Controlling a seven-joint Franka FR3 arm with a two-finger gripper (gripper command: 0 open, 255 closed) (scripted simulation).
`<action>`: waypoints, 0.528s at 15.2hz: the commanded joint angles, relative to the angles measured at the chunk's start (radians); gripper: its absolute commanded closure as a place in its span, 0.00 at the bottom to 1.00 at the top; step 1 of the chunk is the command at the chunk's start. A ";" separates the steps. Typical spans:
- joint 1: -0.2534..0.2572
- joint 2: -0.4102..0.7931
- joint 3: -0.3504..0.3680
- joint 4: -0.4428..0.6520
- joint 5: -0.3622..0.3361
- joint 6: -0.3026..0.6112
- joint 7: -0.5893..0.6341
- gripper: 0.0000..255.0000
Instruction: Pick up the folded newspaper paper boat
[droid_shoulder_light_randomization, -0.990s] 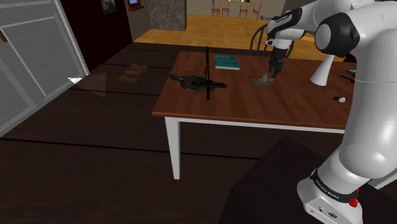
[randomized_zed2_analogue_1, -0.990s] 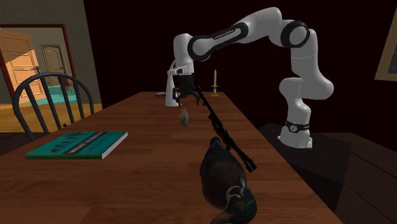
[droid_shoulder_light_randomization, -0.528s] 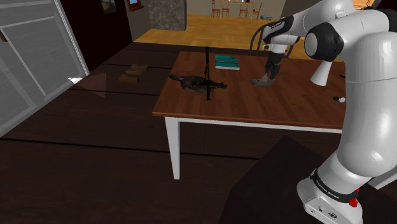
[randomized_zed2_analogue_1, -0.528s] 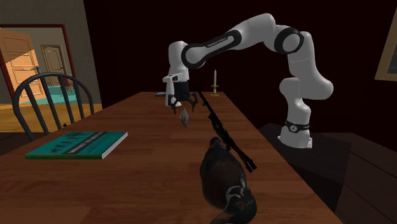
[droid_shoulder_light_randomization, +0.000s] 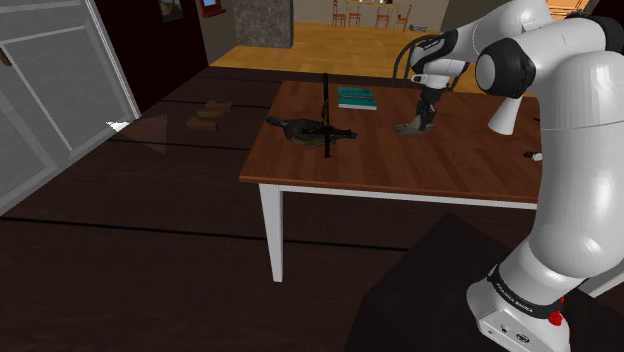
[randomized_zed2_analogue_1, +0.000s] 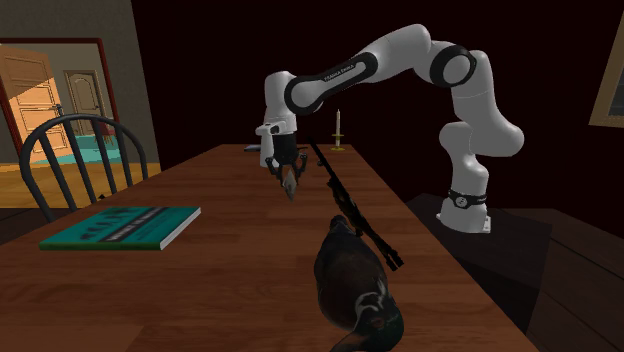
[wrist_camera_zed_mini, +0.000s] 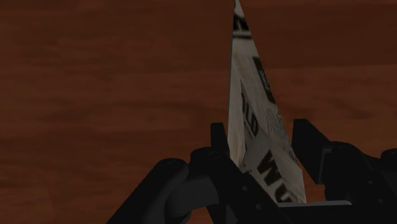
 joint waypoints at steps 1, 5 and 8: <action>0.000 0.001 0.000 0.000 0.000 0.000 0.000 1.00; 0.000 0.001 0.001 0.001 0.001 0.000 0.000 1.00; 0.002 -0.012 -0.004 0.011 -0.007 -0.021 0.005 1.00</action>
